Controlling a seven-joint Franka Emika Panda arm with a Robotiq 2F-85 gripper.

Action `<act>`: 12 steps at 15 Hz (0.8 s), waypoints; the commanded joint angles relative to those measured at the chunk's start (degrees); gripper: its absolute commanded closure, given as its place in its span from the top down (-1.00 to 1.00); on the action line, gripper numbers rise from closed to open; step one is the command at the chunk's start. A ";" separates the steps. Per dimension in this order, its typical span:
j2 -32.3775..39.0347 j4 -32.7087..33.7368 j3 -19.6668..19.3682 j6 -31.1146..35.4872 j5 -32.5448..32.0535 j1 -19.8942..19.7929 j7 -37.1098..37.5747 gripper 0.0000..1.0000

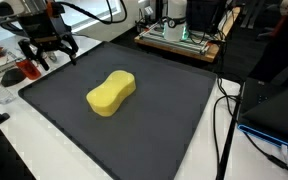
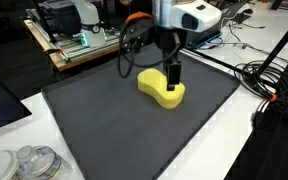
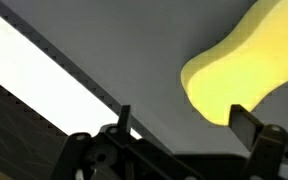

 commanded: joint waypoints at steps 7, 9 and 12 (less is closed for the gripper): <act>1.46 1.70 6.26 -1.11 -1.97 1.90 -16.35 1.00; 0.72 0.38 7.39 -0.43 -2.29 2.67 -20.22 1.00; -0.84 -1.94 7.63 0.90 -4.59 5.31 -25.07 1.00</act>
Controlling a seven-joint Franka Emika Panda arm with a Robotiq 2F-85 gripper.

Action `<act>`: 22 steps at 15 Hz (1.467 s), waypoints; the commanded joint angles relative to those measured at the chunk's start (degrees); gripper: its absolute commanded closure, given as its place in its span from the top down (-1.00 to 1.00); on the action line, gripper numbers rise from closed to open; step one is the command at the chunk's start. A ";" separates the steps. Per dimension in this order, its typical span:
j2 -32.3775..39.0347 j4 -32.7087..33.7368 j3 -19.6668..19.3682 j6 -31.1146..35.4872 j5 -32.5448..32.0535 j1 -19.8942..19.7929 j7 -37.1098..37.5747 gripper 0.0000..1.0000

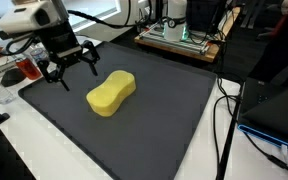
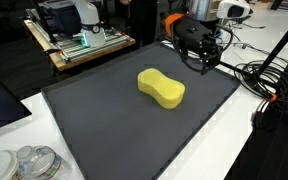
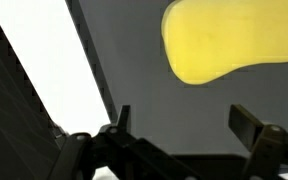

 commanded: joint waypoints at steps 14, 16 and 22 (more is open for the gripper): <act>-11.29 -16.27 -4.08 2.95 -11.28 14.74 38.45 1.00; -13.35 -19.59 -4.08 2.89 -12.73 14.92 45.84 1.00; -18.99 -30.30 -4.98 3.90 -15.91 14.03 66.04 1.00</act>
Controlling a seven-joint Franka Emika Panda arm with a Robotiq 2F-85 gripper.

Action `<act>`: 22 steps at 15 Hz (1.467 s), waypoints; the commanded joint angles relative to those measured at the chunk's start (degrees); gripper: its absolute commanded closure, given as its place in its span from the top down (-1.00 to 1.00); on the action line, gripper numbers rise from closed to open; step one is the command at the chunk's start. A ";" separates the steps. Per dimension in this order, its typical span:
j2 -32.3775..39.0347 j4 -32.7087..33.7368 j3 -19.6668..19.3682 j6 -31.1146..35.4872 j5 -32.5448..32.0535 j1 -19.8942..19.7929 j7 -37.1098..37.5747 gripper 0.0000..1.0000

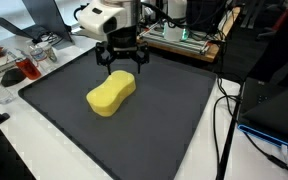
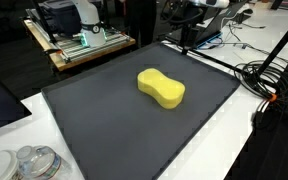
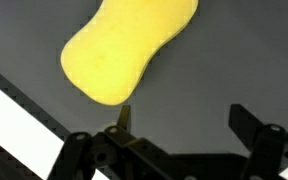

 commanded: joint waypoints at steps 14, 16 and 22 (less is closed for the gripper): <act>-10.80 -28.84 -1.91 24.31 22.98 -14.95 4.20 1.00; -10.21 -29.92 -0.83 25.65 28.03 -17.15 -0.63 1.00; -7.85 -30.18 1.53 24.60 42.04 -22.35 -15.09 1.00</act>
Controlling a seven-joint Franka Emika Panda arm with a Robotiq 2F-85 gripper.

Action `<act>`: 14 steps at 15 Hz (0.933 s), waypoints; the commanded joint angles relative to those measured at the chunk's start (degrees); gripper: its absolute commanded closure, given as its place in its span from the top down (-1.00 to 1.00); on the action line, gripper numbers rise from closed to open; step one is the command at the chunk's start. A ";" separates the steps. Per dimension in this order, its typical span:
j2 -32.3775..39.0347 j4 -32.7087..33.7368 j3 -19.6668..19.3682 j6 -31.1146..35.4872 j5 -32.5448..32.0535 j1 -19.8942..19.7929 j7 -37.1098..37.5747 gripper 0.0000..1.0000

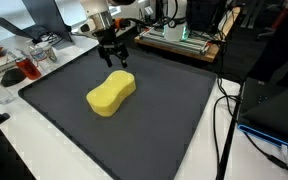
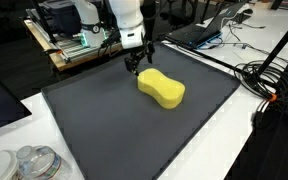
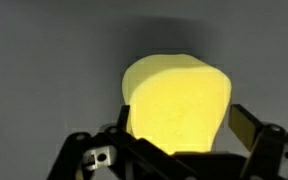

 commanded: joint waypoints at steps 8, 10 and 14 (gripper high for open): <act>7.82 2.72 2.60 -0.88 17.97 -7.18 -19.03 1.00; 10.10 4.61 2.91 -2.68 21.16 -7.88 -21.65 0.50; 14.31 8.79 2.47 -8.52 24.79 -7.56 -24.68 0.01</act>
